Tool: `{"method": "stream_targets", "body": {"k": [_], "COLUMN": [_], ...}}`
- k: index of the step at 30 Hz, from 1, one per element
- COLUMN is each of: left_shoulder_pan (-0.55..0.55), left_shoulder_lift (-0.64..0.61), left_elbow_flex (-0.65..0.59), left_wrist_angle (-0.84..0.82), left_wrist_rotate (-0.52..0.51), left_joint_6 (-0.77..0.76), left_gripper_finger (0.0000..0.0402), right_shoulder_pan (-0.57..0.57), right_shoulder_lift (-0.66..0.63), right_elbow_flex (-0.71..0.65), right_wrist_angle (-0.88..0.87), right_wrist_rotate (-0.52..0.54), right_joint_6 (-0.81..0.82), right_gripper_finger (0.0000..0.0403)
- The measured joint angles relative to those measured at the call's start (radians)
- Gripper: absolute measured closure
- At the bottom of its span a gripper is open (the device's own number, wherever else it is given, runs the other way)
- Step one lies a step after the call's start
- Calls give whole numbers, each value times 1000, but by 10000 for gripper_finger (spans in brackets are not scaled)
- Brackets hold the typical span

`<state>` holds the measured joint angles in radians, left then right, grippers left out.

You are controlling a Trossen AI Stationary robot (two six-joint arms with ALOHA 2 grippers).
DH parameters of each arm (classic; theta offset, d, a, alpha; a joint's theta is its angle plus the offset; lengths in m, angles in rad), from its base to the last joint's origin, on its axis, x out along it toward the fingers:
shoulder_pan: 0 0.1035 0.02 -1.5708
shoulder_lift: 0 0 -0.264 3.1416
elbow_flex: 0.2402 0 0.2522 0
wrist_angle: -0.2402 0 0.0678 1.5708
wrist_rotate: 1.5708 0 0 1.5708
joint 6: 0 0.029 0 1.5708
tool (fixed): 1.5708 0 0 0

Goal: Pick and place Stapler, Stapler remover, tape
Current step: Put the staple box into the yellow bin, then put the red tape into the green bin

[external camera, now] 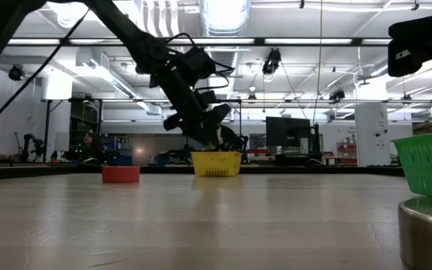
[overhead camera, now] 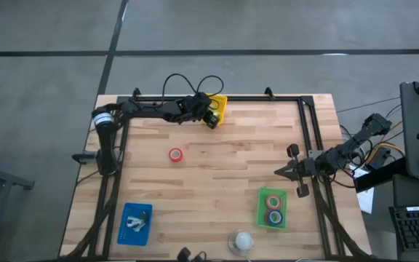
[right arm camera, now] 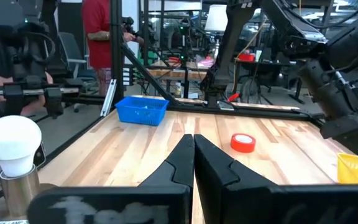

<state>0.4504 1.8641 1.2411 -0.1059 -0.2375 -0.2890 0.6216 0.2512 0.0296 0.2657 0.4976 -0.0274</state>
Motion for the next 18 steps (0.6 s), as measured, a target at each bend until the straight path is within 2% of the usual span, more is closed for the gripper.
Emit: {"method": "stream_targets", "body": {"k": [8, 18], "left_shoulder_pan": [8, 8], "left_shoulder_lift": [3, -2], "left_elbow_flex": [0, -1], "left_wrist_angle": [-8, -15], "left_wrist_rotate": [12, 40], "left_joint_6": [-1, 2], "left_gripper_finger": [261, 189], "right_shoulder_pan": [0, 0], "right_shoulder_lift": [0, 0], "right_elbow_flex": [0, 0], "right_wrist_angle": [0, 0], "right_wrist_rotate": [0, 0], "right_joint_6": [-1, 0], "right_gripper_finger": [394, 394]}}
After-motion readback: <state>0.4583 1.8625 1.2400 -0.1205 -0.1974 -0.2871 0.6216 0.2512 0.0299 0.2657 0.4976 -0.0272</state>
